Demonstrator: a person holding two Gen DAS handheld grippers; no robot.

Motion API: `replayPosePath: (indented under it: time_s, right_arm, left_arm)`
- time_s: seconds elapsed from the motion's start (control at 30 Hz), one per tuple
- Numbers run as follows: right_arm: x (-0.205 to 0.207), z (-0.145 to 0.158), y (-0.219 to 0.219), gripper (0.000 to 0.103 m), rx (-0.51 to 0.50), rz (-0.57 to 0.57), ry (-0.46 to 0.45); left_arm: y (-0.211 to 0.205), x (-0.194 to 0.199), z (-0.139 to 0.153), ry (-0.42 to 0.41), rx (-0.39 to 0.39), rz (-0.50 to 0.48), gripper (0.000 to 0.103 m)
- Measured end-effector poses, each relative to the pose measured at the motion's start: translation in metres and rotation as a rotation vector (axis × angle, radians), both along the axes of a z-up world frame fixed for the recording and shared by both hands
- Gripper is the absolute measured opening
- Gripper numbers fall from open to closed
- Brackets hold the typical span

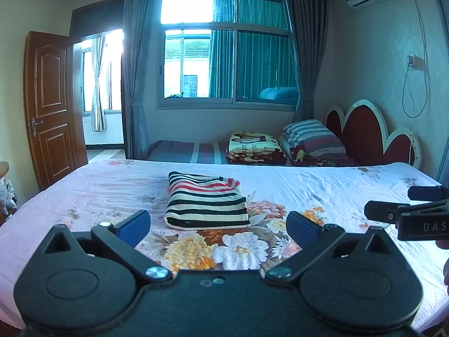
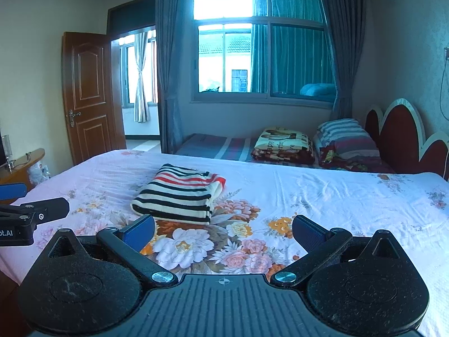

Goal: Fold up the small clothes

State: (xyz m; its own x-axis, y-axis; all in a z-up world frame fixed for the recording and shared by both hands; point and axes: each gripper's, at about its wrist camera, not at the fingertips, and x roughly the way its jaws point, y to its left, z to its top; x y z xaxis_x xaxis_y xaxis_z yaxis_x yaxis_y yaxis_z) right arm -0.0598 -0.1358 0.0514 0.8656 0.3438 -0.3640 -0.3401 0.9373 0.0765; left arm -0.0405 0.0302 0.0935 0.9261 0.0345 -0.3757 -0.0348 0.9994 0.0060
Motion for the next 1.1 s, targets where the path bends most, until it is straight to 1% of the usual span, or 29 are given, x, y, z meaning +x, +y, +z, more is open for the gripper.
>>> replayPosePath:
  time_s: [0.47,1.1]
  right_arm:
    - [-0.003,0.0023,0.0019,0.103,-0.005,-0.013,-0.006]
    - [-0.0029,0.0034,0.0022,0.103,-0.007,0.004,-0.009]
  left_arm:
    - [0.0012,0.0,-0.0004,0.005,0.0,-0.013,0.102]
    - [0.0049,-0.0017,0.001,-0.004,0.013,-0.013,0.102]
